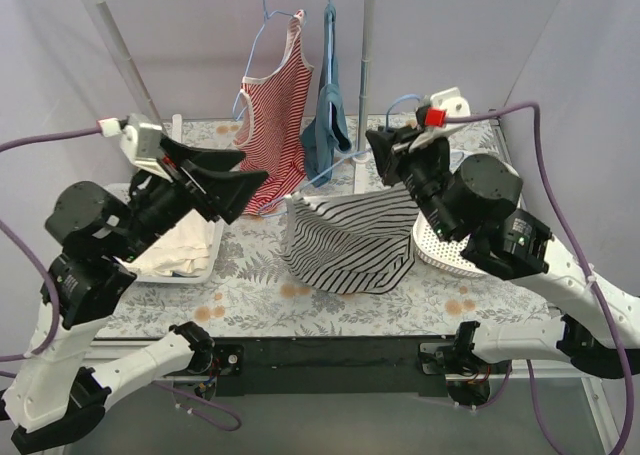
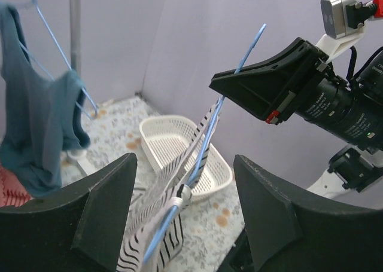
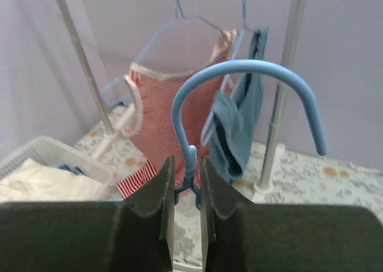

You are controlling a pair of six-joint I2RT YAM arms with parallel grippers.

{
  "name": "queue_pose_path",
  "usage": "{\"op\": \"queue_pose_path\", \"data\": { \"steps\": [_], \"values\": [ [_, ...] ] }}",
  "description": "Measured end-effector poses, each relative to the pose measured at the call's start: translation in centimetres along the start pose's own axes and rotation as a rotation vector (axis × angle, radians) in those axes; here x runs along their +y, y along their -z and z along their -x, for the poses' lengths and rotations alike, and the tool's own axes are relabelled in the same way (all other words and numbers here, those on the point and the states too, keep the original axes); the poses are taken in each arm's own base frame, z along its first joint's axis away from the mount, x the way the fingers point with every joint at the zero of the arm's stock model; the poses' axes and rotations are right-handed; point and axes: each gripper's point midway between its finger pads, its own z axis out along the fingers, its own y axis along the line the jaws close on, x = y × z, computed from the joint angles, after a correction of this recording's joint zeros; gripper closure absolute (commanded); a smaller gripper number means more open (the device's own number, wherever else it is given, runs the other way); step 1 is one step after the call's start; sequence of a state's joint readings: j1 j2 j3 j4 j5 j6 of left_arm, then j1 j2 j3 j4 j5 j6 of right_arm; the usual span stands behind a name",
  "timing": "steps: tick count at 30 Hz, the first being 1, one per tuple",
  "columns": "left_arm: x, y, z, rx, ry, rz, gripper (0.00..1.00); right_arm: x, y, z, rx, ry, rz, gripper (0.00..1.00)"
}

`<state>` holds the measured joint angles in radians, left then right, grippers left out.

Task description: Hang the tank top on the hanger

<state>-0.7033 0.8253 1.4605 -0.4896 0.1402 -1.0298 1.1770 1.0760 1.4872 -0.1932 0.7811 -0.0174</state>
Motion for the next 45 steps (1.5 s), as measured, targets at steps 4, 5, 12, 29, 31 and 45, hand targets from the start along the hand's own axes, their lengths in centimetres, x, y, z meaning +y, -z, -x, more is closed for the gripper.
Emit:
{"op": "queue_pose_path", "data": {
  "steps": [4, 5, 12, 29, 31, 45],
  "values": [
    [-1.5, 0.7, 5.1, -0.091, -0.083, -0.011, 0.35, 2.4, -0.8, 6.5, -0.084, -0.019, 0.110, 0.99],
    [-1.8, 0.7, 6.0, -0.106, -0.101, -0.011, 0.35, 3.1, -0.8, 7.8, -0.097, -0.023, 0.142, 0.99],
    [-0.8, 0.4, 6.4, -0.058, -0.167, 0.052, 0.44, 8.2, -1.5, 10.7, -0.128, -0.035, 0.363, 0.99],
    [3.1, 3.5, -8.2, 0.406, -0.123, 0.092, 0.49, 9.3, -3.5, -9.2, 0.258, 0.145, 0.359, 0.99],
    [3.7, 3.4, -10.5, 0.480, -0.111, 0.095, 0.46, 9.0, -3.4, -8.5, 0.240, 0.129, 0.354, 0.99],
    [5.1, 4.1, -17.6, 0.690, -0.045, 0.079, 0.51, 8.9, -3.4, -8.5, 0.227, 0.098, 0.350, 0.99]
  ]
}}
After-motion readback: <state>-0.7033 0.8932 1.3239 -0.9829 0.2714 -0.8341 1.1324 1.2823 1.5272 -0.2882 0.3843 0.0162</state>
